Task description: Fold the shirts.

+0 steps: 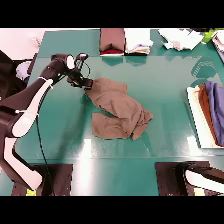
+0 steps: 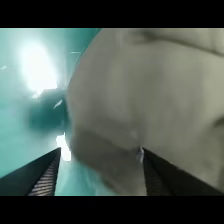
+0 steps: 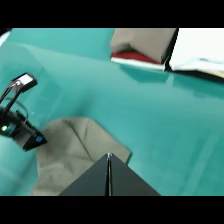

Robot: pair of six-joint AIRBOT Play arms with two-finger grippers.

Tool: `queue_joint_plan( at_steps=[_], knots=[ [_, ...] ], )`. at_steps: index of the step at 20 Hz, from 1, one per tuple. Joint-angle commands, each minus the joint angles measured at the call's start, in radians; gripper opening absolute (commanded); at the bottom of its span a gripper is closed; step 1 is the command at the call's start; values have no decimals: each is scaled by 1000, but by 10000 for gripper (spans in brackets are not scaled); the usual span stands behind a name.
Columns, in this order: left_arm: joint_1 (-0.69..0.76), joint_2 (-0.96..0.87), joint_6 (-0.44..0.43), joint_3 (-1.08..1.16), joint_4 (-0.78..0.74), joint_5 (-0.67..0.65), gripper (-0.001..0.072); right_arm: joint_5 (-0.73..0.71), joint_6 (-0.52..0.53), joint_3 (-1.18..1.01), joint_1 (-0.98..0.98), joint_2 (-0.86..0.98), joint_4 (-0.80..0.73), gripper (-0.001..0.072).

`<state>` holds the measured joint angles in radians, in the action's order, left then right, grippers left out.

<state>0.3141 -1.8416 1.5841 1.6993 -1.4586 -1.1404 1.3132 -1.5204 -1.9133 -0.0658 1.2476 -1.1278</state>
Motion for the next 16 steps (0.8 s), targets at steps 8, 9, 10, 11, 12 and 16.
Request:
queue_joint_plan(
  at_steps=[8,9,10,11,12,16],
  knots=[
    [-4,-10,-22,114,-93,-29,29,223,-86,172,-2,74,-135,18],
    [-4,1,-23,125,-95,-28,29,231,-98,252,-2,68,-154,18],
    [-4,14,-23,132,-99,-30,30,216,-108,351,-2,58,-156,18],
    [-4,22,-28,132,-106,-33,30,176,-120,453,-4,50,-155,18],
    [-4,26,-42,132,-106,-39,29,129,-121,547,-11,41,-154,20],
    [-4,26,-48,132,-106,-72,29,5,-145,841,-65,45,-109,501]
  ],
)
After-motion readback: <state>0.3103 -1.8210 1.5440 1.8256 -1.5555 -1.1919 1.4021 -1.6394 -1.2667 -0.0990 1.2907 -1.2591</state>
